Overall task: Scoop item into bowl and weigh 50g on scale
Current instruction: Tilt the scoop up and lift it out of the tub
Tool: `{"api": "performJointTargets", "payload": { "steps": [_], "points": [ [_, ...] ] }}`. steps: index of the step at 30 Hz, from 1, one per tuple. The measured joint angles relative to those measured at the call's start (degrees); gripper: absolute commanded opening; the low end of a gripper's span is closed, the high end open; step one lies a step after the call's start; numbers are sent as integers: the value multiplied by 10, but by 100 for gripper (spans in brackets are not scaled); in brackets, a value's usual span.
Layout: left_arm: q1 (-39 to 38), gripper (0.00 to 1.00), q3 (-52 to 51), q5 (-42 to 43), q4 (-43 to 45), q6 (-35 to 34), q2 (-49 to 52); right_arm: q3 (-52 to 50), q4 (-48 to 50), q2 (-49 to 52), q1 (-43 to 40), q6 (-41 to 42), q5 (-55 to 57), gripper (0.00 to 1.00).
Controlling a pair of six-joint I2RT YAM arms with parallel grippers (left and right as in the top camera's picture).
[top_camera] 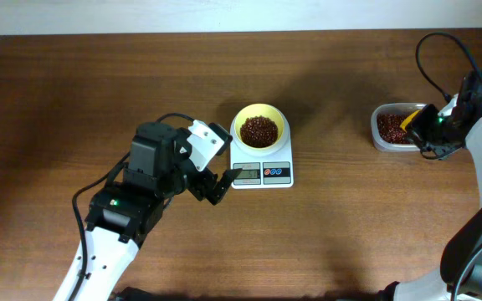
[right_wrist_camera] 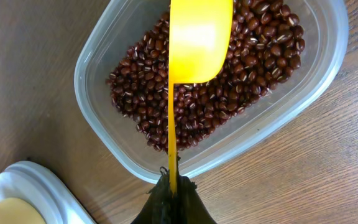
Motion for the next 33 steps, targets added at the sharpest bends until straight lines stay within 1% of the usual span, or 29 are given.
{"api": "performJointTargets", "payload": {
  "steps": [5, 9, 13, 15, 18, 22, 24, 25, 28, 31, 33],
  "points": [
    [0, 99, 0, 0, 0, 0, 0, 41, -23, 0, 0, -7, -9, 4],
    [0, 99, 0, 0, 0, 0, 0, 79, -116, -5, 0, -15, -57, 4],
    [0, 99, 0, 0, 0, 0, 0, 84, -189, -6, 0, -36, -95, 4],
    [0, 99, 0, 0, 0, 0, 0, 85, -217, -7, 0, -48, -100, 4],
    [0, 99, 0, 0, 0, 0, 0, 86, -224, -9, 0, -59, -99, 4],
    [0, 99, 0, 0, 0, 0, 0, 105, -238, -10, 0, -92, -62, 4],
    [0, 99, 0, 0, 0, 0, 0, 145, -244, -11, 0, -118, -22, 4],
    [0, 99, 0, 0, 0, 0, 0, 150, -245, -12, 0, -130, -18, 4],
    [0, 99, 0, 0, 0, 0, 0, 260, -282, -16, 0, -203, 49, 4],
    [0, 99, 0, 0, 0, 0, 0, 289, -307, -18, 0, -257, 71, 4],
    [0, 99, 0, 0, 0, 0, 0, 290, -324, -18, 0, -282, 78, 4]
  ]
}}
